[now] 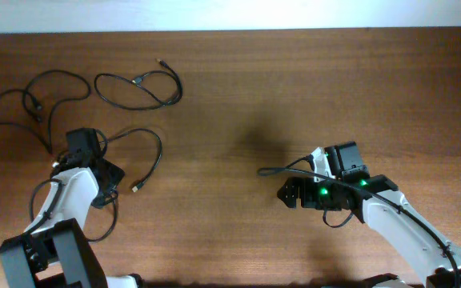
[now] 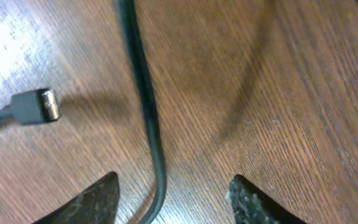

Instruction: Untangle cables

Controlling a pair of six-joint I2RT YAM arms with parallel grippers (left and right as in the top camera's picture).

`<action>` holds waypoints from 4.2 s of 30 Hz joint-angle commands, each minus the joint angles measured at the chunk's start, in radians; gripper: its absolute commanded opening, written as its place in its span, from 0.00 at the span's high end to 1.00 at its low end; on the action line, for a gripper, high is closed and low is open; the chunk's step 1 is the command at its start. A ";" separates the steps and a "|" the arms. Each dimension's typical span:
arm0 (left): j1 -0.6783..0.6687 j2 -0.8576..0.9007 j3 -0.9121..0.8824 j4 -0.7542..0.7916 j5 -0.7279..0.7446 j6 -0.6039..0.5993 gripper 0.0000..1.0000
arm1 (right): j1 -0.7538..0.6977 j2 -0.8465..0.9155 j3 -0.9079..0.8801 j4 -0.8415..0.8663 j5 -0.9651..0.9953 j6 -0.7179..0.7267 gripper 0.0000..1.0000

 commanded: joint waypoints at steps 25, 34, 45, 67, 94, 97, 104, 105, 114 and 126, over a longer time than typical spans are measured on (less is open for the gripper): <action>0.006 -0.279 0.232 -0.168 0.498 0.359 0.01 | -0.001 0.001 0.001 0.001 0.005 -0.010 0.02; 0.006 -0.806 0.190 -0.367 0.483 0.489 0.01 | -0.001 0.001 0.001 0.001 0.005 -0.010 0.01; 0.006 -0.842 0.190 -0.635 0.705 0.627 0.01 | -0.001 0.001 0.001 0.001 0.005 -0.010 0.02; 0.006 -1.295 0.190 -0.945 0.706 0.778 0.01 | -0.001 0.001 0.001 0.001 0.005 -0.010 0.02; -0.161 -1.548 0.188 -0.592 0.654 0.741 0.01 | -0.001 0.001 0.001 0.000 0.005 -0.010 0.02; -0.195 -1.554 0.188 -0.587 0.627 0.741 0.01 | -0.001 0.001 0.001 0.000 0.005 -0.010 0.02; -0.302 -1.557 0.138 -0.484 0.630 0.748 0.01 | -0.001 0.001 0.001 0.001 0.005 -0.010 0.01; -0.302 -1.557 0.130 -0.480 0.622 0.748 0.01 | -0.001 0.001 0.001 0.001 0.005 -0.010 0.02; -0.302 -1.557 -0.158 -0.148 0.552 0.748 0.01 | -0.001 0.001 0.001 0.001 0.005 -0.010 0.01; -0.302 -1.558 -0.585 0.291 0.278 0.748 0.01 | -0.001 0.001 0.001 0.001 0.005 -0.010 0.01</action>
